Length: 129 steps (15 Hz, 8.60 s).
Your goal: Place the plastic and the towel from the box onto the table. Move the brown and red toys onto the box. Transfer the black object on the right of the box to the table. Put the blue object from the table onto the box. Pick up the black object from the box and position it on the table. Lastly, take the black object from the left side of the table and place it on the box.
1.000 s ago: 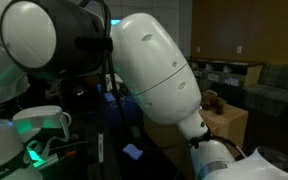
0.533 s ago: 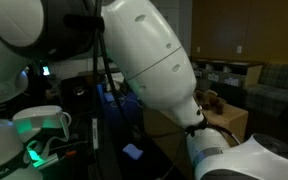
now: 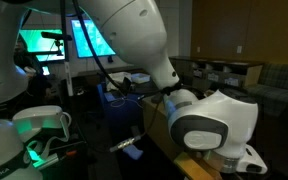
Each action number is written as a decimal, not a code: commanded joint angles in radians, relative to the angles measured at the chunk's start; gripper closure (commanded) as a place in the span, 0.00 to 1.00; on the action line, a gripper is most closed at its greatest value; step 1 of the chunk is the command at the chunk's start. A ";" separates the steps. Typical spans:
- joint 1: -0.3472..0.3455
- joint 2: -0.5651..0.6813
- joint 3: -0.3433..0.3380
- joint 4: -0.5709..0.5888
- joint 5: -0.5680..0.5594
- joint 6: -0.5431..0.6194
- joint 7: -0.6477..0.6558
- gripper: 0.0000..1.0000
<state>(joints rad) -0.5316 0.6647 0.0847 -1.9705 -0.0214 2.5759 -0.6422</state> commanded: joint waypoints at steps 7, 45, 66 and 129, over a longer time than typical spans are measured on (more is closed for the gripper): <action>0.171 -0.014 0.012 -0.239 0.031 0.163 0.046 0.99; 0.269 -0.582 0.102 -0.328 0.343 0.062 -0.202 0.00; 0.555 -0.266 0.101 0.051 0.058 0.041 -0.228 0.00; 0.589 0.204 0.055 0.685 -0.085 -0.329 0.177 0.00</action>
<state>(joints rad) 0.0613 0.8568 0.1371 -1.2965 -0.1060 2.2098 -0.4677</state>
